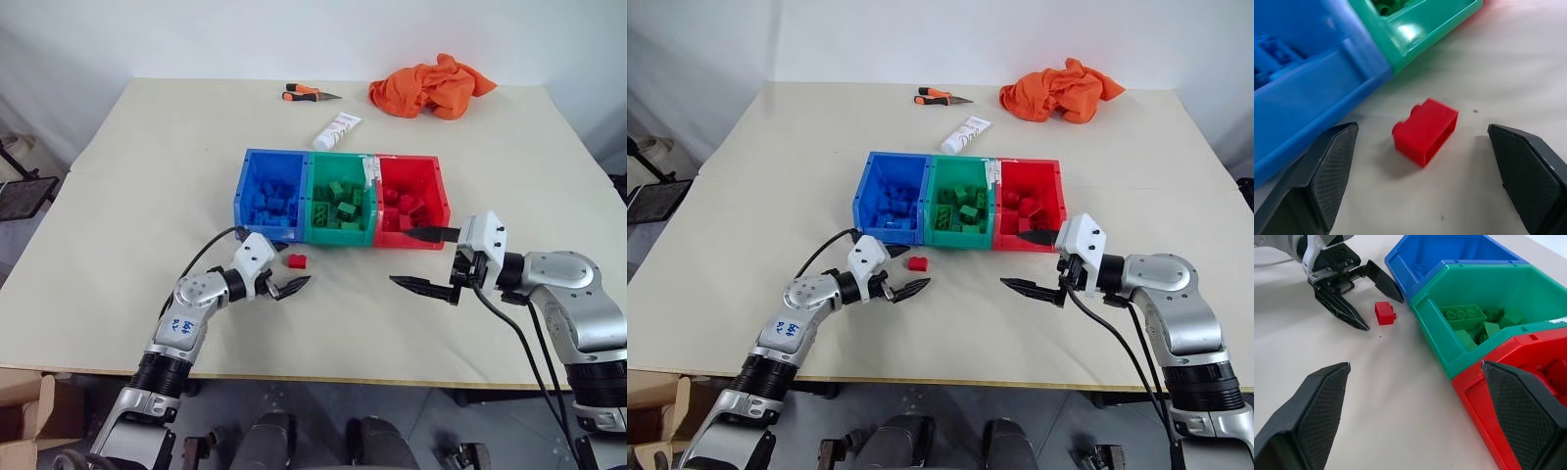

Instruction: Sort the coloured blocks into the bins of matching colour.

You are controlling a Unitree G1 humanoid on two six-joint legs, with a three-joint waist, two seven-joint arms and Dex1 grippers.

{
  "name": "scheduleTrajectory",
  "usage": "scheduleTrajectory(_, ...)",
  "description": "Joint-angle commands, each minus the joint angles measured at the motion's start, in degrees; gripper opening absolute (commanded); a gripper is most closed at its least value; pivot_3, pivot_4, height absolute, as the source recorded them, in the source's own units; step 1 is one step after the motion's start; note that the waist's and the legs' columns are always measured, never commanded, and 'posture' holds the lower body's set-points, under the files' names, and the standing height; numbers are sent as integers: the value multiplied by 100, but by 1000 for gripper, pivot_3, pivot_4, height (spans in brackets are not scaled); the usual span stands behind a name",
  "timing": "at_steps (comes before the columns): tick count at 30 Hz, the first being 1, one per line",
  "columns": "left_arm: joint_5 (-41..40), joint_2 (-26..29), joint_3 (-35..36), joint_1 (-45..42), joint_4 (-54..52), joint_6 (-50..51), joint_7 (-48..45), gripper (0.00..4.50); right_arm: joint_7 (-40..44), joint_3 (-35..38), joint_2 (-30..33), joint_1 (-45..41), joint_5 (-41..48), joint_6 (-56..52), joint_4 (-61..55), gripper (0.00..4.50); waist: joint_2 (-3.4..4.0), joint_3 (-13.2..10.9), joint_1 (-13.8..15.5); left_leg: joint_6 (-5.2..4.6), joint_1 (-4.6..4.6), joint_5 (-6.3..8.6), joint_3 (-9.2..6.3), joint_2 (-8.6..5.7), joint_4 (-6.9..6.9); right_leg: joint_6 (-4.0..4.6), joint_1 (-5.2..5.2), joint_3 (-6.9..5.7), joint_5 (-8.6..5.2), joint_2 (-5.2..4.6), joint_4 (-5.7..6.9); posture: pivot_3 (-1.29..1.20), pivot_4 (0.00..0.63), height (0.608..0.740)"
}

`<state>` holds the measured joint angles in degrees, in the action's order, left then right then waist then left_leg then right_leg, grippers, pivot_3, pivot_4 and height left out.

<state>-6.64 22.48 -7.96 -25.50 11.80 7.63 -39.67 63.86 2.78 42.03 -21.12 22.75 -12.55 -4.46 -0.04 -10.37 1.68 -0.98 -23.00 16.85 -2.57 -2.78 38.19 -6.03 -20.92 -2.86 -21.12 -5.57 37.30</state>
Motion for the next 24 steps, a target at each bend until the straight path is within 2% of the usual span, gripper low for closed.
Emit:
scheduleTrajectory(1, 199, -54, -232, 19, -25, 214, -26, 4500, -43, 166, -8, 40, 85, 110, -153, 4475, 0, 0, -2, 0, 0, 0, 0, 0, 0, 0, 0, 0, 0, 0, 0, 0, 150, 740)
scheduleTrajectory(3, 205, -44, -268, 40, -121, 285, -48, 4500, -72, 174, -18, 58, 90, 114, -166, 4475, 0, 0, -2, 0, 3, 0, 0, 0, 0, 0, 3, 0, 0, 0, 0, 0, 150, 740)
scheduleTrajectory(6, 232, -1, -239, 232, -430, 280, 42, 3896, -110, 178, -21, 99, 98, 119, -215, 4500, 0, 0, -6, 0, 4, 0, -2, 0, -1, 0, 8, 0, 0, 0, -5, 0, 150, 740)
scheduleTrajectory(13, 103, 92, -172, 503, -914, 526, -67, 1626, -191, 212, -11, 134, 96, 140, -227, 4500, 0, 0, -29, 0, 8, 0, -2, 3, -5, 0, 12, 0, 0, 2, -20, 0, 150, 740)
scheduleTrajectory(18, -51, 34, -105, 488, -1170, 621, -123, 1626, -287, 292, 8, 182, 119, 127, -248, 4500, 0, 0, -31, 0, 9, 0, -2, 4, -6, 0, 11, 1, 0, 3, -21, 0, 150, 740)
scheduleTrajectory(24, -277, -416, -184, -1, -1617, 1051, -9, 1626, -508, 591, 69, 394, 144, 63, -398, 4500, -1, -1, 13, 0, 2, 0, -5, 3, -3, 0, 15, -1, 0, 2, -25, 0, 150, 740)
